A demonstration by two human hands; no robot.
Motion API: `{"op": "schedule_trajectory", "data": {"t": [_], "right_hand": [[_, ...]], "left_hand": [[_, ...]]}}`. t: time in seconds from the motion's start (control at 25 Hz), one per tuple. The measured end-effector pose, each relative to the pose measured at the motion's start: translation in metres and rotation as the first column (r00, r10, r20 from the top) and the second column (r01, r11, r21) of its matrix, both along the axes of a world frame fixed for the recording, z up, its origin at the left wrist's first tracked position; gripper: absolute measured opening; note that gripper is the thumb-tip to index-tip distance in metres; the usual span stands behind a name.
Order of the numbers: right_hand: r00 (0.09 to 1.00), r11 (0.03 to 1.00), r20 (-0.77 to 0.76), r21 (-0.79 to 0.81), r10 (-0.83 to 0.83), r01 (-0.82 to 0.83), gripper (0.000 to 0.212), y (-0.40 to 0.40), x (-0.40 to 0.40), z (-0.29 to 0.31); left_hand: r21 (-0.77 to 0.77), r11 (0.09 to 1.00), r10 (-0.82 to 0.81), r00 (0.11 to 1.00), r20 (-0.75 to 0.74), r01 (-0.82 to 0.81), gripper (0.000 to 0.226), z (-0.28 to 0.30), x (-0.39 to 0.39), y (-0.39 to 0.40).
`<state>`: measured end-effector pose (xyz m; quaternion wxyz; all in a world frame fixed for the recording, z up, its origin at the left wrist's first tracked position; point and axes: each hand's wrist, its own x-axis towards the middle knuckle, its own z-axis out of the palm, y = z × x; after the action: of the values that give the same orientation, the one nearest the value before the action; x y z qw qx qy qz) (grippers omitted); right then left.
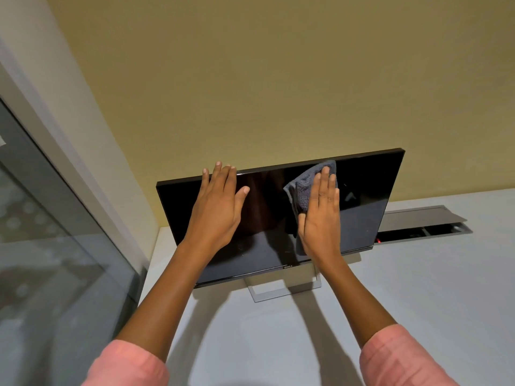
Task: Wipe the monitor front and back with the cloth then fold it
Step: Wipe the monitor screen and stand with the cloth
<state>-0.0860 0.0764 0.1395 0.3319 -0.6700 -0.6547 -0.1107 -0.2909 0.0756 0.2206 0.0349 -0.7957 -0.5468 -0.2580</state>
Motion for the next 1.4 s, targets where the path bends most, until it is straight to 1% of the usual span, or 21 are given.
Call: {"op": "schedule_trajectory", "data": {"t": [0.12,0.2,0.32,0.44,0.56,0.68,0.76,0.84,0.88,1.0,1.12,1.24,1.4], "right_hand": [[0.993,0.998,-0.095,-0.032,-0.065,0.062,0.098,-0.008,0.011,-0.015],[0.990,0.995,-0.107,-0.055,-0.089,0.084,0.095,-0.012,0.003,-0.027],[0.992,0.997,-0.121,-0.073,-0.042,0.034,0.096,-0.016,-0.019,-0.036],[0.990,0.997,-0.139,-0.073,0.024,-0.034,0.095,-0.012,-0.025,-0.026],[0.995,0.999,-0.088,-0.027,0.044,-0.046,0.093,-0.003,-0.005,-0.008],[0.993,1.000,-0.120,-0.005,0.014,-0.014,0.087,0.005,0.023,0.007],[0.984,0.999,-0.173,-0.006,-0.045,0.044,0.076,0.009,0.041,0.010],[0.970,0.995,-0.223,-0.016,-0.100,0.098,0.072,0.012,0.058,0.007],[0.962,0.993,-0.248,-0.030,-0.116,0.112,0.073,0.013,0.065,0.003],[0.942,0.988,-0.298,-0.067,-0.154,0.141,0.083,0.009,0.073,-0.015],[0.943,0.985,-0.290,-0.103,-0.164,0.140,0.087,0.001,0.061,-0.033],[0.956,0.988,-0.260,-0.103,-0.136,0.112,0.087,0.000,0.046,-0.034],[0.971,0.998,-0.231,-0.042,-0.061,0.053,0.089,0.005,0.051,-0.021]], "left_hand": [[-0.011,0.999,-0.035,0.999,-0.033,0.035,0.058,0.003,0.014,0.002],[-0.029,0.998,-0.065,0.996,-0.062,0.063,0.057,0.006,0.025,0.005],[-0.053,0.992,-0.121,0.988,-0.092,0.116,0.056,0.008,0.043,0.009],[-0.062,0.985,-0.161,0.986,-0.043,0.159,0.053,0.010,0.059,0.013],[-0.062,0.982,-0.177,0.984,0.005,0.177,0.050,0.011,0.071,0.017],[-0.066,0.981,-0.180,0.983,0.017,0.181,0.050,0.012,0.080,0.019],[-0.066,0.980,-0.184,0.983,0.030,0.185,0.051,0.012,0.084,0.020],[-0.055,0.979,-0.195,0.980,0.032,0.196,0.051,0.012,0.091,0.021],[-0.051,0.978,-0.200,0.979,0.030,0.201,0.051,0.012,0.095,0.022],[-0.055,0.979,-0.197,0.980,0.023,0.198,0.051,0.011,0.107,0.024],[-0.041,0.981,-0.190,0.982,0.005,0.190,0.055,0.009,0.117,0.025],[-0.032,0.984,-0.176,0.984,-0.003,0.176,0.061,0.006,0.126,0.026],[-0.013,0.988,-0.154,0.988,0.025,0.155,0.058,0.006,0.132,0.026]]}}
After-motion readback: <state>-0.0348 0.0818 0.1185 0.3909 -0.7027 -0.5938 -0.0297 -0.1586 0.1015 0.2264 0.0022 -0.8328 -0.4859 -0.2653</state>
